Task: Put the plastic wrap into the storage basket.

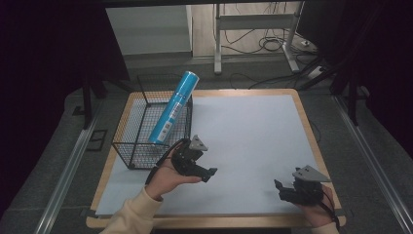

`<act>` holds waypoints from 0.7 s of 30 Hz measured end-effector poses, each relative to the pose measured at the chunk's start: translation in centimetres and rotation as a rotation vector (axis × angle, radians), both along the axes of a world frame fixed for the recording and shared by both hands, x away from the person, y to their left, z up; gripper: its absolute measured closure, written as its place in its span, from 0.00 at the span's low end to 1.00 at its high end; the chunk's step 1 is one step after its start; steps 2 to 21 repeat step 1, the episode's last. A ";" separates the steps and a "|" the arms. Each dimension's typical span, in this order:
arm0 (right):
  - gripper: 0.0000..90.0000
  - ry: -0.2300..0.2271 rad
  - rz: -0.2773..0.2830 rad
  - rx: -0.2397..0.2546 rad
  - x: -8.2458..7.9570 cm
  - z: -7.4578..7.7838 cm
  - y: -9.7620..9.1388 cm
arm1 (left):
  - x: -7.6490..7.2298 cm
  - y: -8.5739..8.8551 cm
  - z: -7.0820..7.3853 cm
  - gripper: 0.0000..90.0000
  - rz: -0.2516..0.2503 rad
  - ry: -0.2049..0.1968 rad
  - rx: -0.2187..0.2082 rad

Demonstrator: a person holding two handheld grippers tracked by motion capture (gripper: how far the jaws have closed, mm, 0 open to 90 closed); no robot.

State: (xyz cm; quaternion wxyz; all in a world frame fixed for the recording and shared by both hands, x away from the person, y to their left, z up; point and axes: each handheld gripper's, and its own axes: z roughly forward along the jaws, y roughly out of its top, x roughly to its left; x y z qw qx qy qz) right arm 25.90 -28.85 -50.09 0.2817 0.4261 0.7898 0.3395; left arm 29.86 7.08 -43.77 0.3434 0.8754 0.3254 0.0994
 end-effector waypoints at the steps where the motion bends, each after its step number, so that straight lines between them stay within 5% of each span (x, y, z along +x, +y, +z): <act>1: 0.16 -0.001 0.002 0.002 0.0 0.0 0.0 | 0.0 0.0 0.0 0.17 -0.002 0.000 0.000; 21: 0.16 -0.001 0.002 0.002 0.0 0.0 0.0 | 0.0 0.0 0.0 0.17 -0.002 0.000 0.000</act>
